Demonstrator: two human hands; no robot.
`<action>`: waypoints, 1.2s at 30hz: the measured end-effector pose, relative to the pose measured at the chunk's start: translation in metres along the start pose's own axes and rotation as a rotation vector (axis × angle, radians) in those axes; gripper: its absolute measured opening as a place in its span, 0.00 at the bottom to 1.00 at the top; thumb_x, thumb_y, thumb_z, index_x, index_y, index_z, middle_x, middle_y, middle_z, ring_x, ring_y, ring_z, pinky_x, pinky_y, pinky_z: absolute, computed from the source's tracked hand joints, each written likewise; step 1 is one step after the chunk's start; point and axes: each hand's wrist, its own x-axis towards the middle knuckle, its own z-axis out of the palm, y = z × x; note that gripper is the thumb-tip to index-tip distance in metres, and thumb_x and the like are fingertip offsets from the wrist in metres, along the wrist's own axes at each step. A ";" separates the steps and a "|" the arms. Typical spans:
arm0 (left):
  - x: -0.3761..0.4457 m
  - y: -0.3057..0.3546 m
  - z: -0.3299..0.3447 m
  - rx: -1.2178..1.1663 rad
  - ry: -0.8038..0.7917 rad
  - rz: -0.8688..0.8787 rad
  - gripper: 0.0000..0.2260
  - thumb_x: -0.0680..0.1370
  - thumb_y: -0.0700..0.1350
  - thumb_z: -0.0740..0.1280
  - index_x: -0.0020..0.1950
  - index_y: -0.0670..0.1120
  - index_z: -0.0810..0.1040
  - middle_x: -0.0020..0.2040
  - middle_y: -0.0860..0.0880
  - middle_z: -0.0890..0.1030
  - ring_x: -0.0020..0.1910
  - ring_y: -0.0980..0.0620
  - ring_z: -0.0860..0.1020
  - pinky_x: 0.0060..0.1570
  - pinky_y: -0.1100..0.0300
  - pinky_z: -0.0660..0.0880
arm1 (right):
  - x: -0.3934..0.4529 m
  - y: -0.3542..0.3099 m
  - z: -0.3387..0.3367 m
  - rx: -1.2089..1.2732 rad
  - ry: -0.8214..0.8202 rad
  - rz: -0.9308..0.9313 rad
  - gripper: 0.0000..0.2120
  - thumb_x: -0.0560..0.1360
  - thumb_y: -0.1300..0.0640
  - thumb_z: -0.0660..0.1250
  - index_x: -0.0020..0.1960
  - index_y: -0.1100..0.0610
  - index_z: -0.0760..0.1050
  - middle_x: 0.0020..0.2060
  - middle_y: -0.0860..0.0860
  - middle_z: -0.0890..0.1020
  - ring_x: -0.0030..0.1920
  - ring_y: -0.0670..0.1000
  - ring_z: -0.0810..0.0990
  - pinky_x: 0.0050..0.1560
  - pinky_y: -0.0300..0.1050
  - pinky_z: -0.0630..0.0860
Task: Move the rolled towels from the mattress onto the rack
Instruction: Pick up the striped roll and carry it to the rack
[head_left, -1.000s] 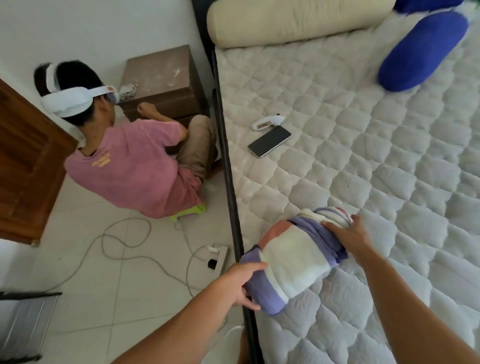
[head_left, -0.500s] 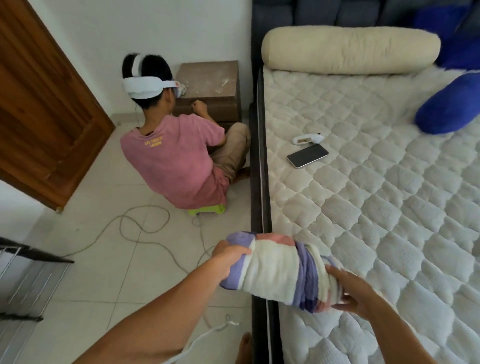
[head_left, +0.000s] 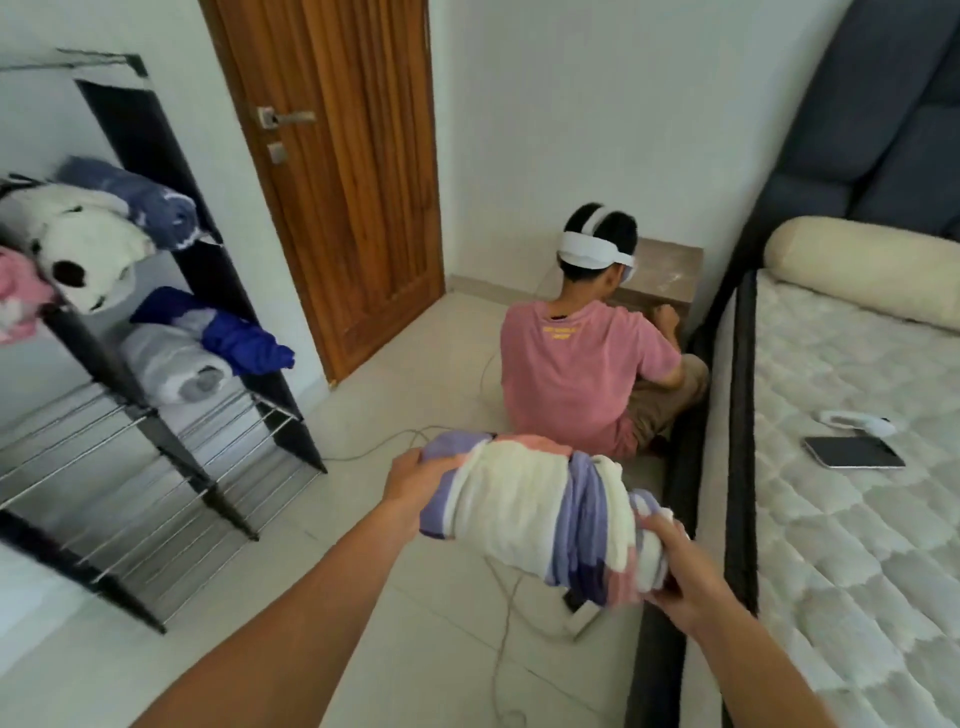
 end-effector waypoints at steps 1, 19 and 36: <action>-0.001 -0.003 -0.029 -0.076 -0.034 0.047 0.20 0.73 0.47 0.71 0.61 0.38 0.77 0.57 0.40 0.82 0.51 0.41 0.80 0.56 0.49 0.76 | -0.006 0.002 0.023 0.015 -0.027 -0.015 0.12 0.74 0.55 0.67 0.57 0.53 0.73 0.48 0.58 0.80 0.49 0.59 0.78 0.49 0.57 0.76; 0.020 0.000 -0.263 -1.084 0.082 -0.109 0.37 0.71 0.57 0.72 0.75 0.50 0.61 0.74 0.43 0.66 0.70 0.37 0.67 0.63 0.31 0.67 | -0.019 0.028 0.312 -0.062 -0.515 -0.084 0.22 0.67 0.53 0.69 0.61 0.53 0.76 0.54 0.56 0.83 0.51 0.59 0.80 0.44 0.51 0.79; 0.183 -0.039 -0.382 -1.014 0.373 -0.349 0.35 0.72 0.53 0.73 0.75 0.49 0.62 0.72 0.44 0.68 0.68 0.40 0.69 0.63 0.41 0.70 | 0.071 0.103 0.492 -0.587 -0.502 -0.075 0.09 0.74 0.53 0.69 0.44 0.57 0.72 0.45 0.58 0.82 0.46 0.59 0.80 0.49 0.54 0.77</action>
